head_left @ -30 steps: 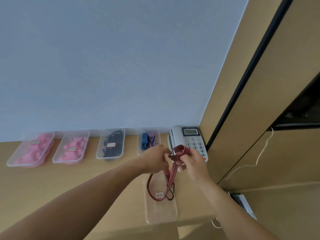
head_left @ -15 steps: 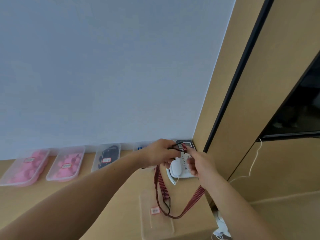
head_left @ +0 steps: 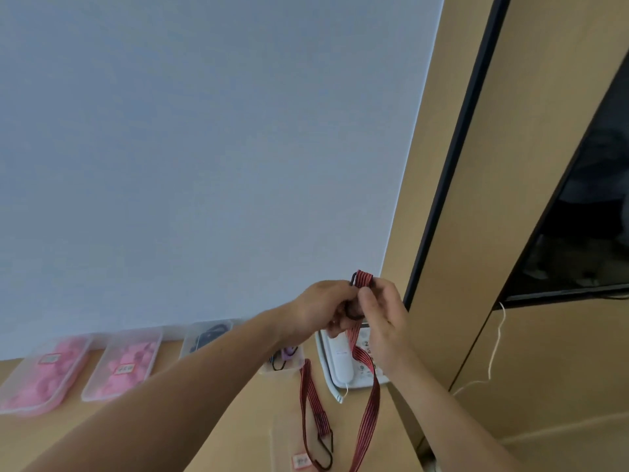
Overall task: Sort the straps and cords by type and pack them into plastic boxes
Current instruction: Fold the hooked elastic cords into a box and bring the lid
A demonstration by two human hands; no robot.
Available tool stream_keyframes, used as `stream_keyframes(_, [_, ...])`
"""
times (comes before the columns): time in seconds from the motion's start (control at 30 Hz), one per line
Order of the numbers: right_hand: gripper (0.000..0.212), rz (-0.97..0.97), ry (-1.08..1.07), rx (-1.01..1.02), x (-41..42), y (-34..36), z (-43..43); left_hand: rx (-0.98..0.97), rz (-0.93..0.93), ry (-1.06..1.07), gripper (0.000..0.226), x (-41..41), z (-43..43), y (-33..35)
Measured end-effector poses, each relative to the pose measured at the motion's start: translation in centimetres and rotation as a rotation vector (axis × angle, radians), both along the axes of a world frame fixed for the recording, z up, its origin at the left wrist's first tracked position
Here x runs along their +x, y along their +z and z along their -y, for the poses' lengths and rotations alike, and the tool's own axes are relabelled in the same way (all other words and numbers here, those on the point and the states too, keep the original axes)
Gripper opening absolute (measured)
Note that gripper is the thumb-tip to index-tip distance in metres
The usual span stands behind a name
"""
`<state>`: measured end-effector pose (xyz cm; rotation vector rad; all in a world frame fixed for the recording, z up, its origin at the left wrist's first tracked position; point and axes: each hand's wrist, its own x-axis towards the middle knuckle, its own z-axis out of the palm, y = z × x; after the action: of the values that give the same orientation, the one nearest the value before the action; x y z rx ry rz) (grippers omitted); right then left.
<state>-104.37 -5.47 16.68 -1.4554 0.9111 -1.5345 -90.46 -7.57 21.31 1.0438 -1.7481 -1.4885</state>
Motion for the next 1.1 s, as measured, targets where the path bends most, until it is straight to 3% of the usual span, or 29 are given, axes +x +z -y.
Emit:
stream_keyframes(0.13, [0.019, -0.122, -0.095, 0.005, -0.4, -0.1, 0.5, -0.127, 0.364, -0.076, 0.039, 1.1, 0.5, 0.8])
stream_keyframes(0.23, [0.018, -0.125, -0.148, 0.078, -0.3, -0.1, 0.7, -0.329, 0.61, 0.029, 0.047, 1.3, 1.2, 0.8])
stream_keyframes(0.3, [0.021, -0.082, -0.157, 0.134, -0.3, 0.2, 0.7, -0.412, 0.542, 0.134, 0.033, 1.5, 1.8, 0.6])
stream_keyframes(0.37, [0.03, 0.009, -0.103, 0.207, -0.2, 0.5, 0.6, -0.365, 0.351, 0.112, 0.016, 1.7, 2.0, 0.5])
stream_keyframes(0.43, [0.042, 0.102, 0.002, 0.26, -0.1, 0.7, 0.7, -0.282, 0.18, 0.113, 0.012, 1.7, 2.0, 0.2])
stream_keyframes(0.53, [0.043, 0.182, 0.141, 0.284, -0.2, 0.8, 0.6, -0.218, 0.061, 0.248, 0.014, 1.6, 2.3, 0.1])
stream_keyframes(0.7, [0.017, 0.087, 0.186, 0.302, -0.7, 0.5, 0.3, -0.147, 0.014, 0.26, 0.017, 1.9, 2.5, 1.1])
stream_keyframes(0.97, [0.028, -0.028, -0.009, 0.257, 0.2, -0.3, 0.2, -0.054, -0.09, 0.154, 0.019, 2.4, 2.2, 1.2])
stream_keyframes(1.1, [0.035, -0.045, -0.13, 0.306, 1.0, -0.2, 0.1, -0.179, -0.029, 0.223, 0.016, 2.2, 2.3, 0.9])
